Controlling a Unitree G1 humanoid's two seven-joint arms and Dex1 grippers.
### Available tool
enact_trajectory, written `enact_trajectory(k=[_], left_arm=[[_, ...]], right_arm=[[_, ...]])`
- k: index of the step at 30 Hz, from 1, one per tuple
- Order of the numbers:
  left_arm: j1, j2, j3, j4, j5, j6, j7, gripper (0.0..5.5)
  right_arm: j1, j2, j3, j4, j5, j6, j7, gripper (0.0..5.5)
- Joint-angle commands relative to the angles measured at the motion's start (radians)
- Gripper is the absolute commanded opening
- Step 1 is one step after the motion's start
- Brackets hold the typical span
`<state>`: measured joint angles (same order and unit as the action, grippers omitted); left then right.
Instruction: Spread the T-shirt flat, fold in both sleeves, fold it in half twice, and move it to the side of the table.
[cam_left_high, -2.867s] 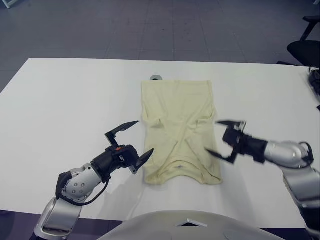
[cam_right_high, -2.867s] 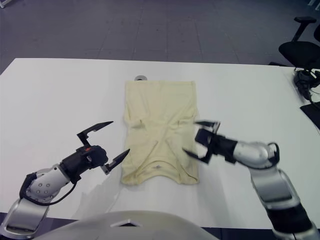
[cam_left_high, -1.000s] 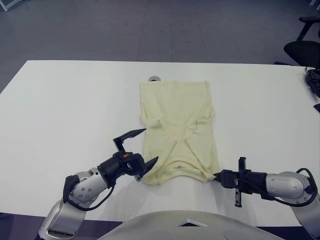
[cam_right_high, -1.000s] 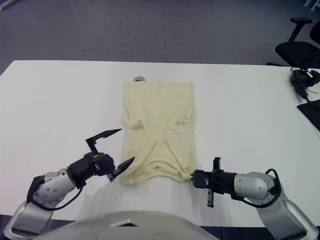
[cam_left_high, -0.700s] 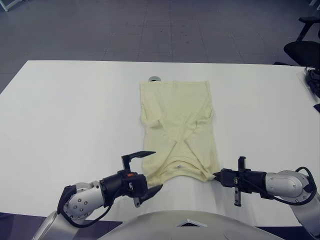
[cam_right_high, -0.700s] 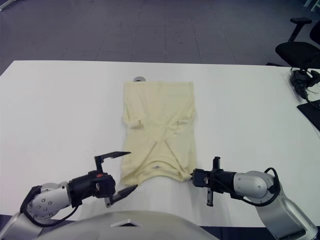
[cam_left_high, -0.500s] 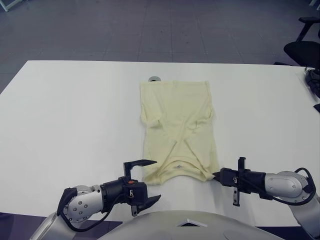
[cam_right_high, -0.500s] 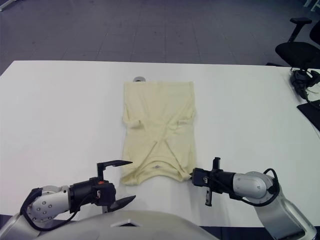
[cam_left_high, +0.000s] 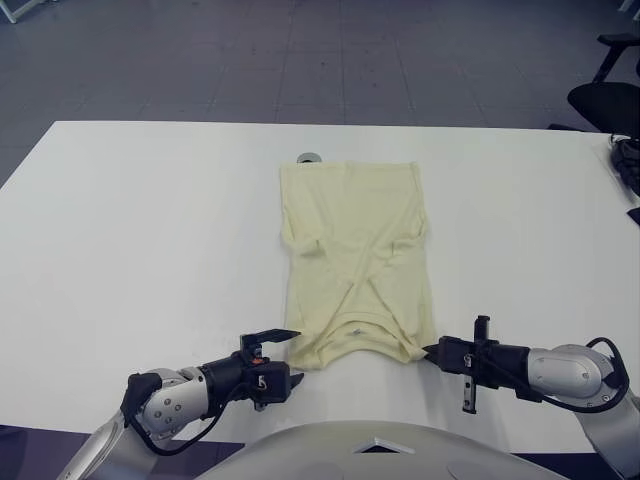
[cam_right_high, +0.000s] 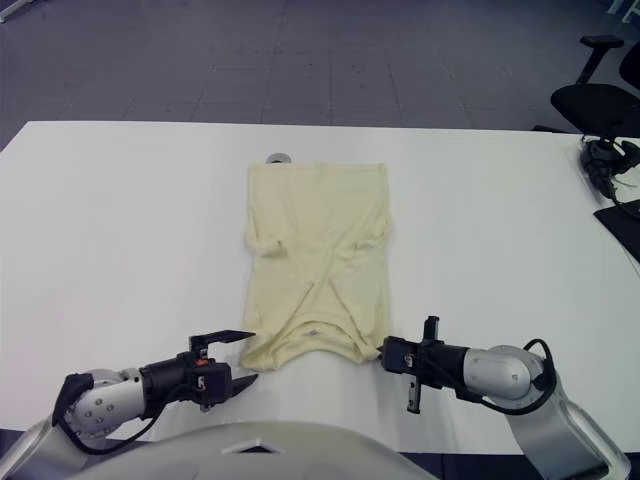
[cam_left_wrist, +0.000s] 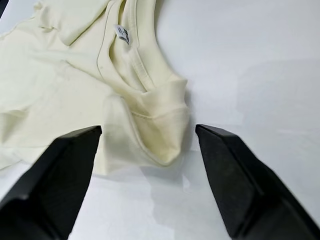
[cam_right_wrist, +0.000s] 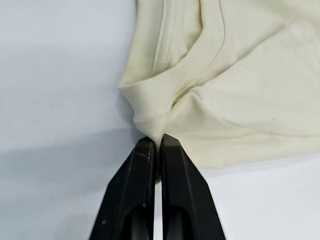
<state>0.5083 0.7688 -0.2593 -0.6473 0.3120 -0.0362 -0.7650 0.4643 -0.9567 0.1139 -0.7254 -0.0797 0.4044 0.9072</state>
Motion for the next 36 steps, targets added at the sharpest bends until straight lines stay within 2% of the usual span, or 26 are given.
enact_trajectory(k=[1,17,28,32,36], left_arm=[[-0.004,0.01,-0.021,0.029,0.026,0.013,-0.008,2.85],[-0.025,0.03,-0.038,0.065,0.02,-0.009,-0.02,0.03],[-0.046,0.045,0.011,0.044,-0.079,-0.034,-0.048,0.01],[-0.056,0.109,0.111,-0.004,-0.228,-0.047,-0.122,0.01],[-0.042,0.178,0.223,-0.041,-0.384,-0.057,-0.21,0.01]], right_arm=[[0.007,-0.003,0.007,-0.007,0.006,0.014,0.001,0.0],[0.018,0.006,0.018,-0.04,0.009,0.043,-0.026,0.0],[0.024,-0.01,0.018,-0.057,0.005,0.028,-0.029,0.0],[0.032,-0.053,-0.064,-0.105,0.059,0.032,0.032,0.0],[0.078,-0.126,-0.219,-0.169,0.173,0.031,0.169,0.0]])
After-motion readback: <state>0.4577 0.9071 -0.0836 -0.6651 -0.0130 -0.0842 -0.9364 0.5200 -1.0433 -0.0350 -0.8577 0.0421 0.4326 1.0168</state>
